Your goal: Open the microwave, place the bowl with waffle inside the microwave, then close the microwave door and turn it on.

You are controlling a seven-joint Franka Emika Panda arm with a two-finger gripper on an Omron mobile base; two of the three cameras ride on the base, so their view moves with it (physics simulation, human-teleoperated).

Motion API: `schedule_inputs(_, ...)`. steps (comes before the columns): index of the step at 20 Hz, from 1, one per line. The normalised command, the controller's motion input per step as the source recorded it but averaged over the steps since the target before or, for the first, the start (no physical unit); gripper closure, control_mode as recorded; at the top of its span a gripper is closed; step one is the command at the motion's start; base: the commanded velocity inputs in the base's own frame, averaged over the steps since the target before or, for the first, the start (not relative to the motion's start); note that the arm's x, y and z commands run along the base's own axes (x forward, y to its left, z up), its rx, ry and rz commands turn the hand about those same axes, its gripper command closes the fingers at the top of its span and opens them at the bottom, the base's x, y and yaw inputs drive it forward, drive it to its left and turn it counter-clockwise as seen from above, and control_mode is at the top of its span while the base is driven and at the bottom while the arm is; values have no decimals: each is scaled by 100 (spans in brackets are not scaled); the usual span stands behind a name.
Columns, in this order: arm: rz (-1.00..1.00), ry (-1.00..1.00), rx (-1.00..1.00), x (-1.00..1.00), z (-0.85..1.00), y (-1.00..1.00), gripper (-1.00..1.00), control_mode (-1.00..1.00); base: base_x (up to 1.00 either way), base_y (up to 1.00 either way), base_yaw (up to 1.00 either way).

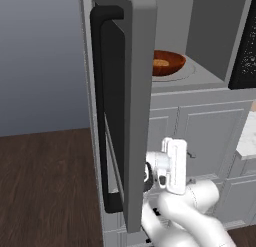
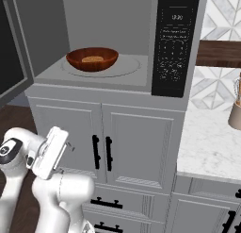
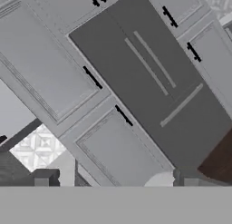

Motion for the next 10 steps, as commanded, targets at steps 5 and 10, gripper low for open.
schedule_inputs(5, 0, 8, -40, 0, 0, 99, -100, -100, 0, 0, 0)
schedule_inputs(10, 0, 21, -55, 2, 0, 97, -100, -100, 0, 0, 0)
